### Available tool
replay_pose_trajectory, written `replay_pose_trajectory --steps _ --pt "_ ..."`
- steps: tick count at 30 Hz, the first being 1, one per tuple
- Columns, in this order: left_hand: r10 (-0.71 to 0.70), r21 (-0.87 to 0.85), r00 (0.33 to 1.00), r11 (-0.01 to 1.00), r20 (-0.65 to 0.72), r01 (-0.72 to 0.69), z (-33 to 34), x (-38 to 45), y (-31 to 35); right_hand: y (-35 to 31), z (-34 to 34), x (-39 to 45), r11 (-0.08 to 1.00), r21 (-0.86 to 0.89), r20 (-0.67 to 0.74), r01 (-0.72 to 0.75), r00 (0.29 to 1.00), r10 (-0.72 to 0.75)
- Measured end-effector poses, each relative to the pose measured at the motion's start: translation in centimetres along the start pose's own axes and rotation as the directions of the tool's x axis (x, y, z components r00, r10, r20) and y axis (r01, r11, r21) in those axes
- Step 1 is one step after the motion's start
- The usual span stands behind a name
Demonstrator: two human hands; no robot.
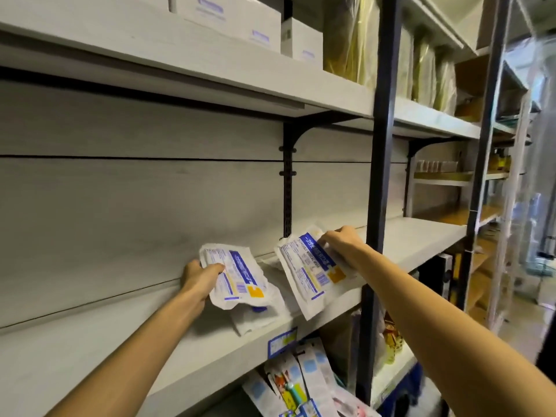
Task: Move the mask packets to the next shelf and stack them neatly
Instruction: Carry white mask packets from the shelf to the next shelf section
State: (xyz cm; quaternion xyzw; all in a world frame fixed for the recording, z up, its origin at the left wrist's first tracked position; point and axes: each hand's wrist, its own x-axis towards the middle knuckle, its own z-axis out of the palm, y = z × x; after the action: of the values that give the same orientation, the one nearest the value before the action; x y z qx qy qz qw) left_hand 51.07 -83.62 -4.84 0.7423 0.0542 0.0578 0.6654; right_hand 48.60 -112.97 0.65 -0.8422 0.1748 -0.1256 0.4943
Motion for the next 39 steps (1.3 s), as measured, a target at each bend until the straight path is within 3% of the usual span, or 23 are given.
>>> replay_pose_trajectory --steps 3,6,13,18,23,25,33,39 --pt "0.071 0.316 0.996 0.947 -0.053 -0.051 1.4 1.3 -0.6 -0.1 -0.3 3.6 0.997 0.08 0.089 0.018 0.996 -0.025" --pt "0.173 0.696 0.985 0.709 -0.015 -0.114 2.5 1.2 -1.1 0.2 0.3 6.3 0.995 0.083 0.169 0.049 0.984 -0.062" --pt "0.285 0.915 0.951 0.34 0.119 -0.217 5.6 1.3 -0.3 3.3 3.5 11.1 0.967 -0.096 0.361 0.234 0.914 -0.185" --pt "0.04 0.918 0.984 0.355 0.175 -0.178 7.6 2.3 -0.4 4.8 4.6 13.6 0.906 -0.25 0.474 0.342 0.859 -0.193" --pt "0.091 0.967 0.987 0.206 0.133 -0.15 8.0 2.3 0.0 4.8 4.1 15.3 0.949 -0.228 0.463 0.218 0.882 -0.092" --pt "0.065 0.968 0.988 0.199 0.139 -0.149 8.2 2.0 0.4 4.6 4.5 15.4 0.952 -0.236 0.424 0.196 0.902 -0.08" --pt "0.096 0.942 0.983 0.286 0.156 -0.177 8.2 0.8 -1.1 4.2 5.9 14.0 0.936 -0.224 0.469 0.271 0.872 -0.14" --pt "0.086 0.911 0.989 0.386 0.121 -0.145 8.2 0.6 -2.1 3.9 6.8 13.6 0.877 -0.307 0.499 0.37 0.847 -0.183"
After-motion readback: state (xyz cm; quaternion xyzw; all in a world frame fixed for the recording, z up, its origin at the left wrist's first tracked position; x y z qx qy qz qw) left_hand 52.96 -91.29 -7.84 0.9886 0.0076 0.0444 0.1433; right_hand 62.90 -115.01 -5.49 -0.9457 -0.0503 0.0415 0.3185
